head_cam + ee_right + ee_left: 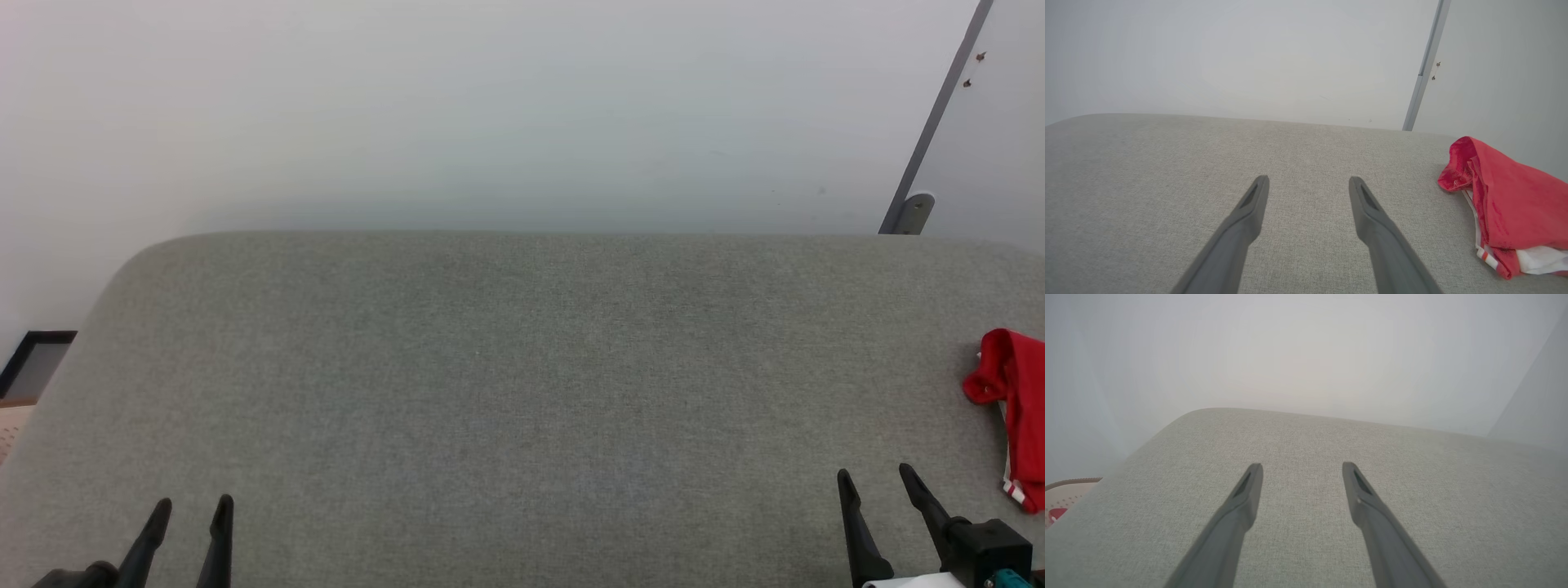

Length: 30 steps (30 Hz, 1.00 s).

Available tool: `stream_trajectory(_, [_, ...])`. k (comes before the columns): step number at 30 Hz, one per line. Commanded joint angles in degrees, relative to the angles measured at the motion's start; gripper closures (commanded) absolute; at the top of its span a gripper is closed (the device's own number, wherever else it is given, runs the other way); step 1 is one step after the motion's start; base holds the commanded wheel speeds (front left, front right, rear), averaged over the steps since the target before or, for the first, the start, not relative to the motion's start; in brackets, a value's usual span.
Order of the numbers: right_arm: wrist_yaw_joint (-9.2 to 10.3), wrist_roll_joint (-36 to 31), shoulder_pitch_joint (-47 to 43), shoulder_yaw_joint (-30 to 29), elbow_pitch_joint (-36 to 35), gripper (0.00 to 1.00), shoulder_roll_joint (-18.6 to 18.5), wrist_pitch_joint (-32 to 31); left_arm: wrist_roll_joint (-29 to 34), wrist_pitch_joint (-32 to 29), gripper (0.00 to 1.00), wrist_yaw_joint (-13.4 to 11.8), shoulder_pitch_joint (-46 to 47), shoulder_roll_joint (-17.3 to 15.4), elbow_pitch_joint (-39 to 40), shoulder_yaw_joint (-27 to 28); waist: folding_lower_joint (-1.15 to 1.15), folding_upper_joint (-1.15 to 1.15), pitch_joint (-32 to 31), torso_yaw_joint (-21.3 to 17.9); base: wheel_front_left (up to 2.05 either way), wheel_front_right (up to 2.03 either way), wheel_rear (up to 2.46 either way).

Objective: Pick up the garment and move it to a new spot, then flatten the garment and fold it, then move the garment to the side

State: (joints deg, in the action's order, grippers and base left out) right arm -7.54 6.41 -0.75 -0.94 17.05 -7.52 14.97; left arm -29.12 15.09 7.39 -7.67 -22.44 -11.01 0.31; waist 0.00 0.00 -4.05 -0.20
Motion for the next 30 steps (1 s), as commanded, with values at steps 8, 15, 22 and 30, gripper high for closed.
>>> stream_trajectory(8, [0.00,1.6,-0.2,-0.4,2.0,1.00,0.8,-0.8,-1.3,-0.5,1.00,0.0,-0.2,2.0,-1.2,-0.4,0.00,0.00,0.0,0.0,0.00,0.00,0.00])
stream_trajectory(15, [0.01,8.7,0.6,-1.0,1.6,1.00,1.1,-2.8,-6.5,-2.3,1.00,0.0,1.1,3.5,-1.3,0.2,0.00,0.00,0.2,0.0,0.00,0.00,0.00])
stream_trajectory(22, [0.01,16.4,1.1,-1.3,0.9,1.00,1.5,-4.5,-12.1,-4.2,1.00,0.0,2.4,5.0,-1.5,0.8,0.00,0.00,0.5,0.0,0.00,0.00,0.00])
stream_trajectory(30, [0.02,24.5,1.7,-1.7,0.3,1.00,1.8,-6.3,-18.0,-6.2,1.00,0.0,3.8,6.7,-1.6,1.5,0.00,0.00,0.8,0.0,0.00,0.00,0.00])
